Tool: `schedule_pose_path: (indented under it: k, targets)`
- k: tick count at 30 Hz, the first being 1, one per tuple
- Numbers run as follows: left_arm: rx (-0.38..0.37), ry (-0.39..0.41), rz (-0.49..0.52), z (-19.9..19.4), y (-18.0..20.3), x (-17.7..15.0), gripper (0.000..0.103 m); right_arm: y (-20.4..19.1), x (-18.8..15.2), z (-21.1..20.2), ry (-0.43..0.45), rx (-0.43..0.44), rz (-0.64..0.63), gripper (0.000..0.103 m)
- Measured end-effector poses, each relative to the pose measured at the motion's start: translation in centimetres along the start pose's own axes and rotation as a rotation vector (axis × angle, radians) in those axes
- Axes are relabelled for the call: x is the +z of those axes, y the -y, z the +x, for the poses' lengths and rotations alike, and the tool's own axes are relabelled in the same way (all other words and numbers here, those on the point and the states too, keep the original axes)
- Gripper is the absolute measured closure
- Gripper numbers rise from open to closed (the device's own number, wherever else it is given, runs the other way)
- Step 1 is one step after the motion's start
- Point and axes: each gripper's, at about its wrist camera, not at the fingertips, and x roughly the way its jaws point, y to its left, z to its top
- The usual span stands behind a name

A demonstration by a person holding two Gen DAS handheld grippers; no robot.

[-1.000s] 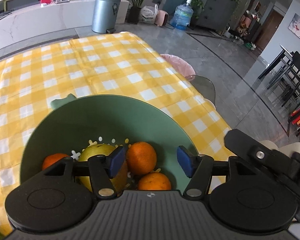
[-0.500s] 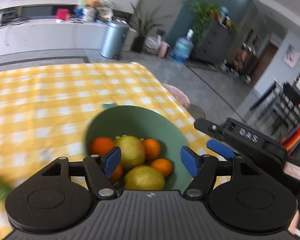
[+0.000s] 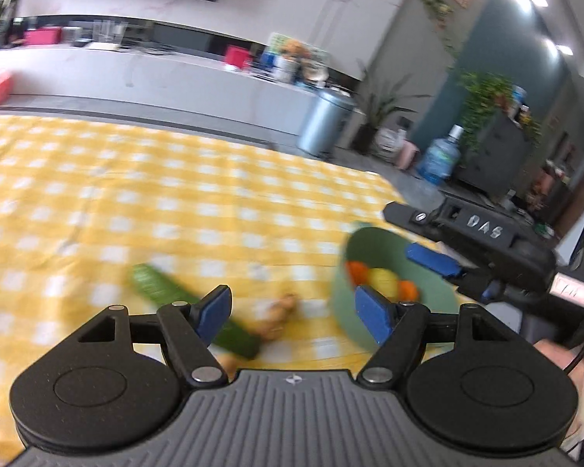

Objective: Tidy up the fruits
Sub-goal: 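Move both open tools back toward the longans beside the cucumber, then close the right tool on a small brown longan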

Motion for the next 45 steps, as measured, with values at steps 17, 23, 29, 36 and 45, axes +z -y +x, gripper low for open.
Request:
schedule_pose_path:
  k: [17,23,29,36,45]
  targets:
    - [-0.024,-0.057,-0.204,0.2,-10.0,-2.6,0.018,-2.5,-5.8,4.7,-0.299,-0.053,-0.131,0.050]
    - [-0.049,-0.087,-0.195,0.8,-10.4,-3.2,0.018,-1.9,-7.4,6.1,-0.368,-0.105,-0.108,0.050]
    - [-0.104,-0.167,-0.225,2.9,-10.5,-4.5,0.018,0.0,-8.0,7.7,-0.405,-0.133,0.039,0.051]
    - [-0.095,-0.163,-0.237,2.5,-10.8,-4.5,0.018,0.4,-7.2,9.8,-0.396,-0.179,0.076,0.056]
    - [-0.113,-0.193,-0.234,3.3,-11.0,-4.5,0.018,-2.0,-8.6,11.9,-0.421,-0.266,-0.073,0.072]
